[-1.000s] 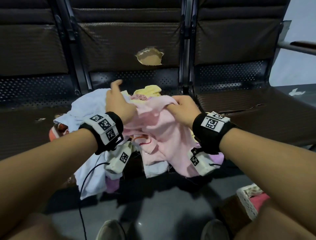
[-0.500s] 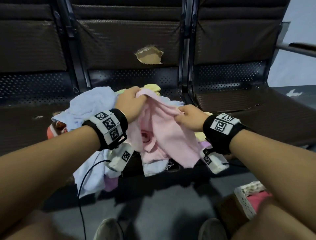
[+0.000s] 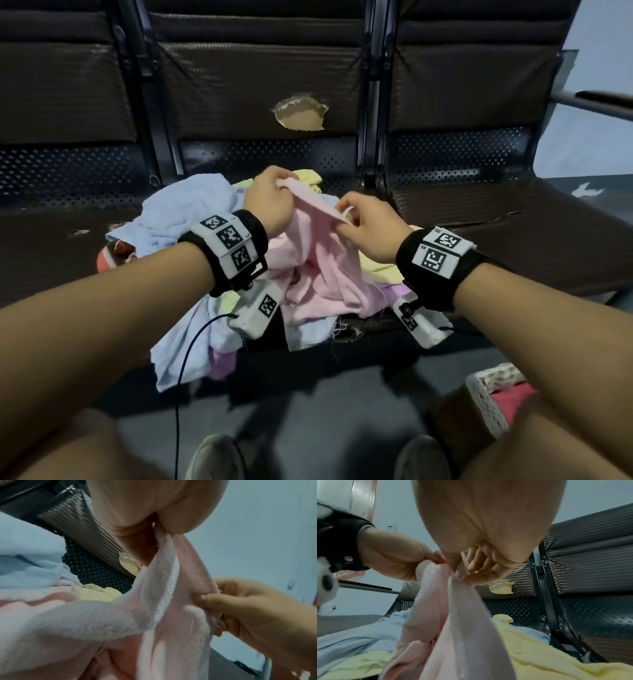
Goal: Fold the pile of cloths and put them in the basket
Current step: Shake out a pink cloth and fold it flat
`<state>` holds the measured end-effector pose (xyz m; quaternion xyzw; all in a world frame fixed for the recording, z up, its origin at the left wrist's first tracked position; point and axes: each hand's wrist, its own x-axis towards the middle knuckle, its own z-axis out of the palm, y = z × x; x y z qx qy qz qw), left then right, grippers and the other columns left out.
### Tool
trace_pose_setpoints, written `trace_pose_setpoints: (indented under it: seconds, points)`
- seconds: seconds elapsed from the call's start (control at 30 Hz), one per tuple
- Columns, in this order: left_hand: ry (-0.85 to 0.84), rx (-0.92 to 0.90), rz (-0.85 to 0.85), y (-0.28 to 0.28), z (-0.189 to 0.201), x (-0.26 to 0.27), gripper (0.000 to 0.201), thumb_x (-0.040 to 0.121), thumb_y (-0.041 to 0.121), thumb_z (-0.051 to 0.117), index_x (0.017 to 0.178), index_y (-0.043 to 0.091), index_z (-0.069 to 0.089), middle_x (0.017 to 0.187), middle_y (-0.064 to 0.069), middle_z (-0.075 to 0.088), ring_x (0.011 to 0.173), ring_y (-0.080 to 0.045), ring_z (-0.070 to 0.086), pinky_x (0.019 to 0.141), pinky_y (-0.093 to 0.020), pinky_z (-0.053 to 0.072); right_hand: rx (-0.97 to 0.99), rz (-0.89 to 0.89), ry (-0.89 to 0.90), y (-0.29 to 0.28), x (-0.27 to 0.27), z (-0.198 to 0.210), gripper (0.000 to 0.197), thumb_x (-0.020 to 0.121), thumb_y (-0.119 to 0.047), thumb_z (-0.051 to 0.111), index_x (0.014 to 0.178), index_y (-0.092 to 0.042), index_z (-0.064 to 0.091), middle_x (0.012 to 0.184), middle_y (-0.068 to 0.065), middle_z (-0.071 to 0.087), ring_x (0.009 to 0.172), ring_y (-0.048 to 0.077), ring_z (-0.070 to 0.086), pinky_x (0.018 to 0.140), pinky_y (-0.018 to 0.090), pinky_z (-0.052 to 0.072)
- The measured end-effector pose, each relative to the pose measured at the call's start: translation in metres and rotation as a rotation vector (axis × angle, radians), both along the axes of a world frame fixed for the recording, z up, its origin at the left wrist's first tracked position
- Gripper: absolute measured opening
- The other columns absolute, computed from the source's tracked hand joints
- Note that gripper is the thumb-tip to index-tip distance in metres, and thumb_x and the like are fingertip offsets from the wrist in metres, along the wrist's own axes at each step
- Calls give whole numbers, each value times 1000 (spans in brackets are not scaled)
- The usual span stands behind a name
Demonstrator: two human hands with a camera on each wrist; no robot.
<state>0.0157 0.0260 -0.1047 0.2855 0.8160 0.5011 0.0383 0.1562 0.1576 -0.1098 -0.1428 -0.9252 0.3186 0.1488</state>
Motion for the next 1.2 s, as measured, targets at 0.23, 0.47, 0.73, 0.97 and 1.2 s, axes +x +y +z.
trace_pose_setpoints:
  seconds: [0.23,0.47,0.73,0.97,1.2]
  points:
    - [-329,275,63,0,13,-13,40,87,0,33,108,16,62,103,-13,66,84,-23,69,61,-35,61,144,142,135,-9,3,12,24,98,-13,46,116,-26,52,72,-3,62,61,19,56,63,40,49]
    - [-278,311,-63,4,28,4,39,79,3,40,89,18,74,82,-5,74,80,-20,71,62,-29,56,244,-13,-147,-18,-9,2,23,90,-25,54,96,-20,75,93,0,71,93,23,63,83,35,52]
    - [-304,295,-145,0,26,9,40,84,-5,40,101,10,73,90,-14,74,91,-25,72,74,-35,61,-24,48,-83,-39,-28,-1,36,88,-52,66,67,-23,62,66,-4,63,68,16,60,60,31,44]
    - [-260,446,-95,-5,35,-6,33,91,3,49,109,14,74,102,-9,74,96,-23,71,75,-35,61,63,103,-350,-34,-31,-15,53,85,-47,73,48,-18,48,48,-4,47,48,13,43,51,29,34]
    - [-131,405,173,-18,34,-37,48,84,6,40,109,28,75,110,3,73,106,-14,67,91,-31,57,65,-8,-258,-18,-24,-15,35,91,-27,63,60,-11,63,59,8,58,60,20,51,60,33,43]
